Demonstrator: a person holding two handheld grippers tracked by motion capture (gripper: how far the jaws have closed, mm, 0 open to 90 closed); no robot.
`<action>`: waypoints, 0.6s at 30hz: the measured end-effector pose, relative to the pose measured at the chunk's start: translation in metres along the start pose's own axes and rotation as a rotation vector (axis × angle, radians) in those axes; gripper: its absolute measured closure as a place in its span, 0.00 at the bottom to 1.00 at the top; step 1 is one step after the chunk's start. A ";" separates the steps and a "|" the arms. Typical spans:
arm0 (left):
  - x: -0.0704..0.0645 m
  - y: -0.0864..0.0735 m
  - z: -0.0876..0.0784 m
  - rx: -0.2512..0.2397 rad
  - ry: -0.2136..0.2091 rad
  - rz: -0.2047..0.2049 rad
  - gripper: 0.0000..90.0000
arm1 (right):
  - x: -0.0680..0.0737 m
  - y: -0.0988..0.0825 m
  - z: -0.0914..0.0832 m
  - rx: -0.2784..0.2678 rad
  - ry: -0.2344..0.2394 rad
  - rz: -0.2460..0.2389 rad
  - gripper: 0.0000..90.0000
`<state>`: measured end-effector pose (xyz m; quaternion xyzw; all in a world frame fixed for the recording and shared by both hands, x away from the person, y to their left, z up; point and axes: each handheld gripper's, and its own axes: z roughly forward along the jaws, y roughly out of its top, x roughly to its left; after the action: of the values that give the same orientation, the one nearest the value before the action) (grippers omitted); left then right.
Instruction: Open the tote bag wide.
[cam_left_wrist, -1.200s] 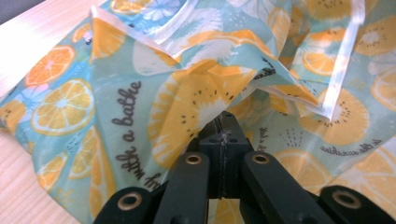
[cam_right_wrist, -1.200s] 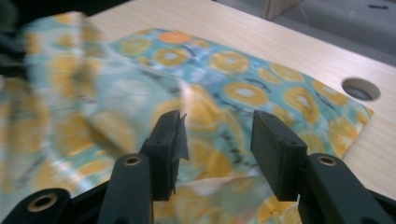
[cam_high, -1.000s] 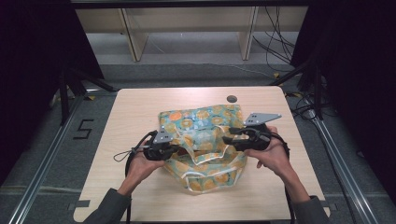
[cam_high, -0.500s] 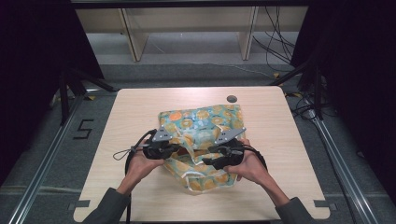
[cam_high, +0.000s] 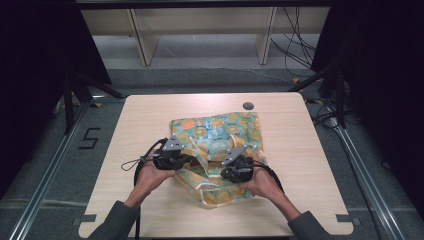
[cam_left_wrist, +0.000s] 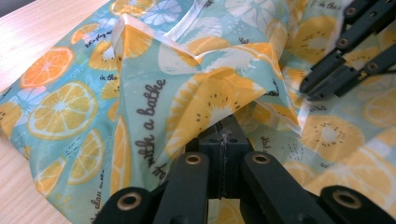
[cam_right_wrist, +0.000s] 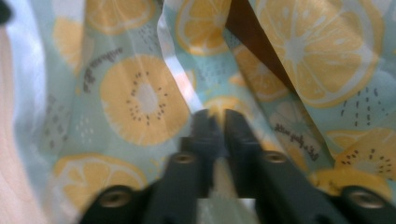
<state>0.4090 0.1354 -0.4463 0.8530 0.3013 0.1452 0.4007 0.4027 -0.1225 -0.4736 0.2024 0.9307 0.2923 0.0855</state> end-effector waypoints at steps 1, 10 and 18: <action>0.001 0.000 0.000 0.005 -0.007 0.005 1.00 | -0.001 0.001 0.000 -0.017 -0.019 -0.021 1.00; 0.001 -0.001 0.001 0.005 -0.004 -0.003 1.00 | -0.012 0.006 -0.026 -0.118 -0.039 0.068 0.84; -0.003 0.002 0.000 0.006 -0.007 0.017 1.00 | 0.000 0.026 -0.015 -0.180 0.012 0.131 0.57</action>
<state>0.4074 0.1321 -0.4452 0.8571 0.2932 0.1447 0.3980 0.4070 -0.1108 -0.4463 0.2527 0.8860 0.3807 0.0787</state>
